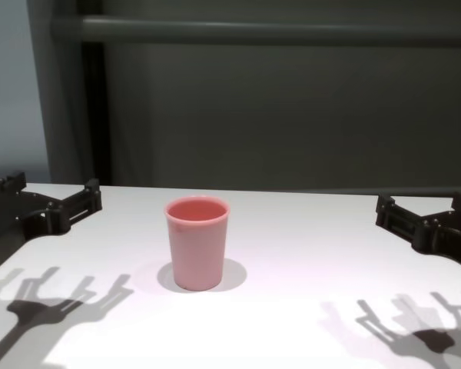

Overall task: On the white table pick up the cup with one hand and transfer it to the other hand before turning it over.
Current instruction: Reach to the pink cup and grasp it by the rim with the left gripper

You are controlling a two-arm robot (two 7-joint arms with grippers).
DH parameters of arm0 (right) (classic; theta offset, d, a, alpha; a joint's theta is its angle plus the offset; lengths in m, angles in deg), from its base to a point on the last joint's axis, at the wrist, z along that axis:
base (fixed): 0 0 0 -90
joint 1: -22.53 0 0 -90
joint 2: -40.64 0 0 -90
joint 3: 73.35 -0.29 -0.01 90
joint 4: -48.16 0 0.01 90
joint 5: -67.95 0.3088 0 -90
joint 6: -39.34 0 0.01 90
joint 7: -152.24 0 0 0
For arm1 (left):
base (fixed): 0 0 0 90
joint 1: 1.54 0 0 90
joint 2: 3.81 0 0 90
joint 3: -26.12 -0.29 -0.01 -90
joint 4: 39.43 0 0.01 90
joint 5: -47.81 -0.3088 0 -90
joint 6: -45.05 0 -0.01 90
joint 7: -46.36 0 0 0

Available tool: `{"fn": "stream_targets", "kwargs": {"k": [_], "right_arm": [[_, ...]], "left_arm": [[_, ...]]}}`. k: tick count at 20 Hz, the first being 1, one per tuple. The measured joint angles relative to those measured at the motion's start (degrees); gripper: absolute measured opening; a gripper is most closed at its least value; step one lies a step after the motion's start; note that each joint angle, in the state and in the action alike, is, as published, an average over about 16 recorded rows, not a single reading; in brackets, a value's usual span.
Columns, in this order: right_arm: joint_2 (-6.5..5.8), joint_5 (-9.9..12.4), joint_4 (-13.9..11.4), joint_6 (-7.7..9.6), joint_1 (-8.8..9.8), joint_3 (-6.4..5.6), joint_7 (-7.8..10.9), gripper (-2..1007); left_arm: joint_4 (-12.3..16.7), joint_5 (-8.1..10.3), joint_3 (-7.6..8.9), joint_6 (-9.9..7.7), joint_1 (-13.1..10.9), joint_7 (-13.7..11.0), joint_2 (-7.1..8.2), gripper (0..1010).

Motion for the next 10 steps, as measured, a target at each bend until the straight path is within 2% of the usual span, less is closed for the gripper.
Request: {"fn": "stream_targets", "kwargs": {"k": [10], "right_arm": [[0.00,0.0,0.0,0.00,0.00,0.00,0.00,1002]], "left_arm": [[0.0,0.00,0.00,0.00,0.0,0.0,0.00,1003]]}}
